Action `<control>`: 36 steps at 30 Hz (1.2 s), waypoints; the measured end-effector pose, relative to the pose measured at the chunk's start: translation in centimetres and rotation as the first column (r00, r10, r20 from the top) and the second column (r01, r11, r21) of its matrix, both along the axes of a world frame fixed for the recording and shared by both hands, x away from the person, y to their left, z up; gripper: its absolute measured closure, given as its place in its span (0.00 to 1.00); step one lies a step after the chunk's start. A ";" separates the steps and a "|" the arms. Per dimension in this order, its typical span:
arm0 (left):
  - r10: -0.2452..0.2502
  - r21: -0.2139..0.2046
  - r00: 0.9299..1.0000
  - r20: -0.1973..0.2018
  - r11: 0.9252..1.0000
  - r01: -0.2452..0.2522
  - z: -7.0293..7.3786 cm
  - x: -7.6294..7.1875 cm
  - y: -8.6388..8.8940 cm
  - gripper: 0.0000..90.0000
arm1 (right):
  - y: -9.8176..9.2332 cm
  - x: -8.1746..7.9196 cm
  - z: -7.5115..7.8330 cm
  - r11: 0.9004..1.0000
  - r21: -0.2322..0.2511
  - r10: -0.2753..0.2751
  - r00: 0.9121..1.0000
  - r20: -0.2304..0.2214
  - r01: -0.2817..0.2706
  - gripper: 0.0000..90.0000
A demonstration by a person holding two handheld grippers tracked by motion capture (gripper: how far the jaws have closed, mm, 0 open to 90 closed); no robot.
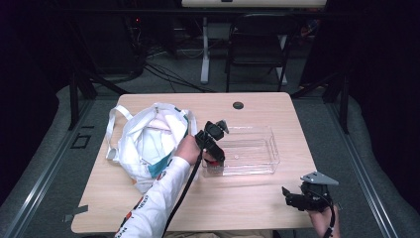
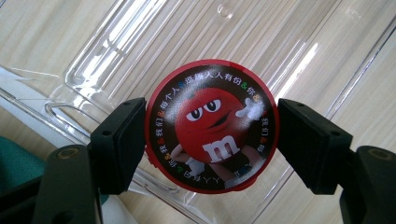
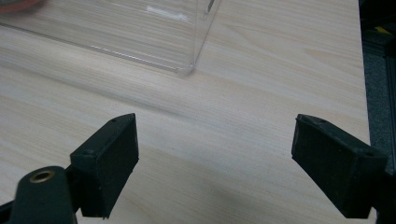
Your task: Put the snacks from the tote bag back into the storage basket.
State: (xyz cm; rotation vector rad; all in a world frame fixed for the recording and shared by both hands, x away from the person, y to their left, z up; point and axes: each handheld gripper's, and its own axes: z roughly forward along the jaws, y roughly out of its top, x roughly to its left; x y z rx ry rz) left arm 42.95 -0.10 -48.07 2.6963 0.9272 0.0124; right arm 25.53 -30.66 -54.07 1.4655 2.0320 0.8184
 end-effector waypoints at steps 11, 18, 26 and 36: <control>0.010 -0.007 1.000 0.020 1.000 -0.010 -0.3 -0.5 0.0 0.29 | 0.0 0.0 0.0 1.000 0.000 -0.001 1.000 0.000 0.001 0.16; 0.043 -0.032 0.997 0.060 0.999 -0.042 0.2 -0.5 0.2 0.21 | 0.0 0.0 0.0 1.000 0.000 0.000 1.000 0.001 0.000 0.16; 0.060 -0.076 0.994 0.094 0.996 -0.053 1.9 -0.6 1.1 0.13 | 0.0 0.0 0.0 1.000 0.005 -0.001 1.000 0.003 0.001 0.16; 0.103 -0.105 0.983 0.155 0.991 -0.087 4.1 -1.2 3.8 0.10 | 0.0 0.0 0.0 1.000 0.003 -0.003 1.000 0.003 0.003 0.16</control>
